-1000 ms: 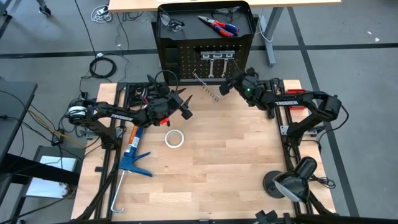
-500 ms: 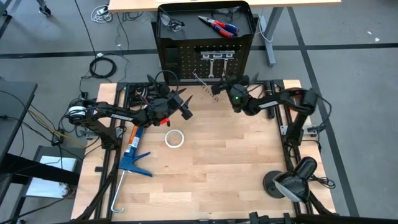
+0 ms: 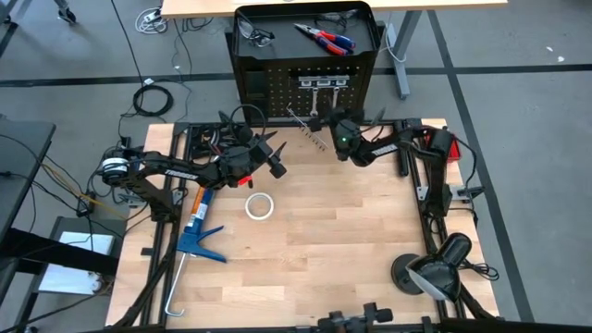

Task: Hang tools onto peg board
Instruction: Unhang the right wrench from the peg board

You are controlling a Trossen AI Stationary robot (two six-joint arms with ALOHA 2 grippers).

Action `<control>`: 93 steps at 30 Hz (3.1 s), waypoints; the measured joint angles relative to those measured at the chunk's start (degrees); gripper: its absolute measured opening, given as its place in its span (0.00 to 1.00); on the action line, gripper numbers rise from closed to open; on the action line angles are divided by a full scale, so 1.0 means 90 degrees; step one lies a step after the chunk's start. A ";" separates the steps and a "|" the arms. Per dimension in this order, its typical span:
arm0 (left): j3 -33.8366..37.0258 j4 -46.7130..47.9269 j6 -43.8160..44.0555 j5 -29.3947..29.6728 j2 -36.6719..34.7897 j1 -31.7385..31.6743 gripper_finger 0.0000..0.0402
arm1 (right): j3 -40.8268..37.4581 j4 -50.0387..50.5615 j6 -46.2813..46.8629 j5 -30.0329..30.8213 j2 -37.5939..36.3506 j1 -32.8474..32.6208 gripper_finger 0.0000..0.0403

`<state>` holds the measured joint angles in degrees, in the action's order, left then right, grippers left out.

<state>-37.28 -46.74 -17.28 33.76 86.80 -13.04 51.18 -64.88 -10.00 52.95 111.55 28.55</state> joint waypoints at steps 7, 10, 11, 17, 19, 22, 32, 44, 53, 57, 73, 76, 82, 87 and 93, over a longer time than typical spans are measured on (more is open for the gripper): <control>0.0000 -0.0008 0.0000 0.0000 0.0000 0.0000 0.53 | 0.0075 -0.0022 0.0441 0.0002 -0.0013 0.0241 0.52; 0.0000 -0.0007 0.0002 0.0000 0.0000 0.0000 0.53 | 0.0075 -0.0026 0.0595 -0.0039 -0.0013 0.0284 0.52; 0.0000 -0.0010 0.0002 0.0000 0.0000 0.0000 0.53 | 0.0074 -0.0022 0.0621 -0.0103 -0.0013 0.0303 0.52; 0.0000 -0.0010 0.0005 0.0000 0.0000 0.0000 0.53 | 0.0219 0.0244 0.0706 -0.0522 -0.0013 0.0474 0.52; 0.0000 -0.0010 0.0005 0.0000 0.0000 0.0000 0.53 | 0.0380 0.0508 0.0809 -0.0537 -0.0013 0.0500 0.52; 0.0000 -0.0012 0.0005 0.0000 0.0000 0.0000 0.53 | 0.0587 0.0775 0.0930 -0.0561 -0.0013 0.0519 0.52; 0.0000 -0.0010 0.0005 0.0000 0.0000 0.0000 0.53 | 0.0663 0.1222 0.1419 -0.0231 -0.0013 0.0520 0.52; 0.0000 -0.0010 0.0002 0.0000 0.0000 0.0000 0.53 | 0.0663 0.1316 0.1501 -0.0170 -0.0013 0.0617 0.51; 0.0000 -0.0010 0.0001 0.0000 0.0000 0.0000 0.53 | 0.0663 0.1379 0.1501 -0.0175 -0.0010 0.0614 0.42; 0.0000 -0.0010 0.0000 0.0000 0.0000 0.0001 0.53 | 0.0663 0.1379 0.1501 -0.0175 -0.0008 0.0617 0.35; 0.0000 -0.0010 0.0000 0.0000 0.0000 0.0000 0.53 | 0.0663 0.1501 0.1667 -0.0331 -0.0008 0.0628 0.20; 0.0000 -0.0008 0.0000 0.0000 0.0000 0.0000 0.53 | 0.0663 0.1507 0.1668 -0.0347 -0.0008 0.0630 0.18; 0.0000 -0.0007 0.0000 0.0000 0.0000 0.0001 0.53 | 0.0663 0.1508 0.1668 -0.0347 -0.0008 0.0630 0.15; 0.0000 -0.0010 0.0000 0.0000 0.0000 0.0000 0.53 | 0.0663 0.1509 0.1668 -0.0347 -0.0008 0.0634 0.15; 0.0000 -0.0008 0.0000 0.0000 0.0000 0.0001 0.53 | 0.0663 0.1510 0.1668 -0.0347 -0.0008 0.0634 0.15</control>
<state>-37.28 -46.82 -17.28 33.76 86.80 -13.03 57.14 -51.29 5.02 49.82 111.48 34.26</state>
